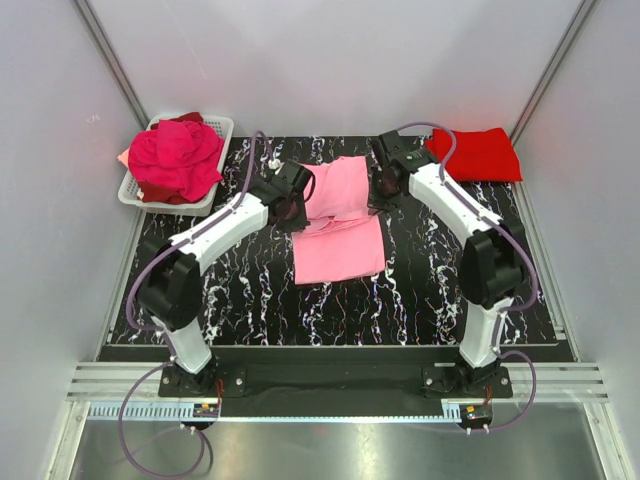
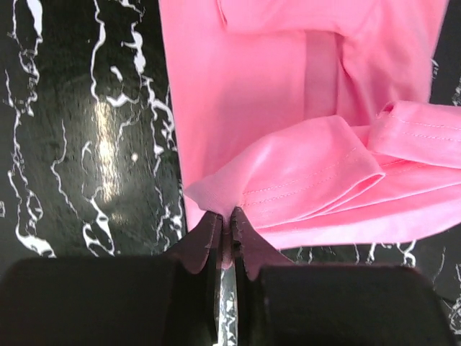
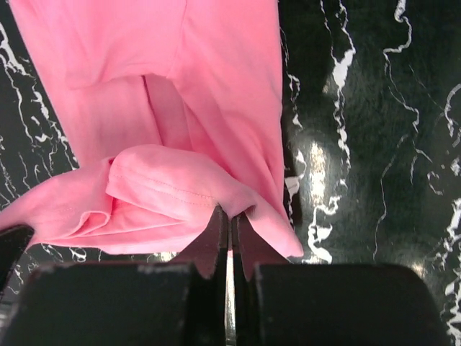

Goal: Fold and stack the t-shirts
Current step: Fold the tshirt

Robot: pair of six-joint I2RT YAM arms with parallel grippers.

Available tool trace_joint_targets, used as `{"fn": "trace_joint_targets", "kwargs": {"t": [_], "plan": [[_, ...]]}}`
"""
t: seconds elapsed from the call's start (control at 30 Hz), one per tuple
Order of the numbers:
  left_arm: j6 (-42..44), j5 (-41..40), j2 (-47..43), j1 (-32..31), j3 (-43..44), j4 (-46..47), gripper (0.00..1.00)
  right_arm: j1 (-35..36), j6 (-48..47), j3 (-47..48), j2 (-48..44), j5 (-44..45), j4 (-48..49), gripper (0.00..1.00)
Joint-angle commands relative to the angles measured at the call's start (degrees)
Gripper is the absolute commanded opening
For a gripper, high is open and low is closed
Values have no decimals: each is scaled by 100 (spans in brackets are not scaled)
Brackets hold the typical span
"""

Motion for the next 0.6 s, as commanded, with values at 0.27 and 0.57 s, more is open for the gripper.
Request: {"fn": "trace_joint_targets", "kwargs": {"t": [0.27, 0.57], "plan": [[603, 385, 1026, 473, 1101, -49, 6, -310, -368, 1096, 1173, -464, 110, 0], [831, 701, 2291, 956, 2654, -655, 48, -705, -438, 2763, 2665, -831, -493, 67]]}}
